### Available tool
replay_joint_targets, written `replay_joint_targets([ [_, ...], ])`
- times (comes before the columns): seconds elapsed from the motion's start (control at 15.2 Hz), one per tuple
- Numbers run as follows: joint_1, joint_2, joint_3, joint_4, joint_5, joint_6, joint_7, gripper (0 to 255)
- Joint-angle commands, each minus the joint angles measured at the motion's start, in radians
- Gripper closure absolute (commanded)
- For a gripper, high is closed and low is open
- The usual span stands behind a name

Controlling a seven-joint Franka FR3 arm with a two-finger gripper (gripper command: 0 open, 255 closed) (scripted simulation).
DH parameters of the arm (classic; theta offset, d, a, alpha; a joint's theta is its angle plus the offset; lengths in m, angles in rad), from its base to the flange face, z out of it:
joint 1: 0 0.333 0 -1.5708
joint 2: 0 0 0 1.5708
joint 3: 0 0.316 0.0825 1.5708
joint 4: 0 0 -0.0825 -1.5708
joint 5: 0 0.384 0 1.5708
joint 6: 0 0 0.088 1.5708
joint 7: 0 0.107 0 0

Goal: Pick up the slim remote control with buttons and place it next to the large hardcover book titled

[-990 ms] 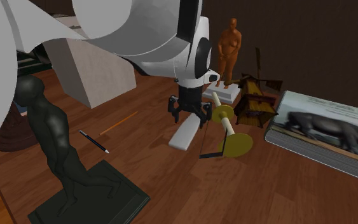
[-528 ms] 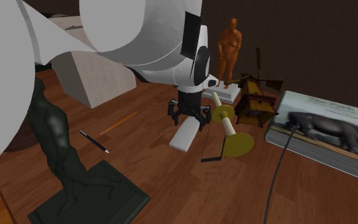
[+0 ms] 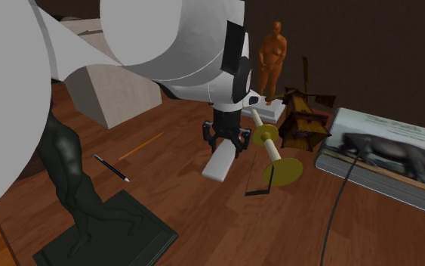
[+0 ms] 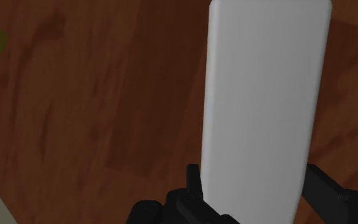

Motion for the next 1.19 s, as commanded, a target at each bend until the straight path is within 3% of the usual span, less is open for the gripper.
replay_joint_targets([
  [0.0,-0.003,0.003,-0.003,-0.002,-0.001,0.001,-0.001,255],
  [0.33,0.000,0.001,-0.002,-0.005,-0.001,0.002,0.002,255],
  [1.12,-0.003,-0.058,0.006,0.068,0.013,-0.130,-0.008,255],
])
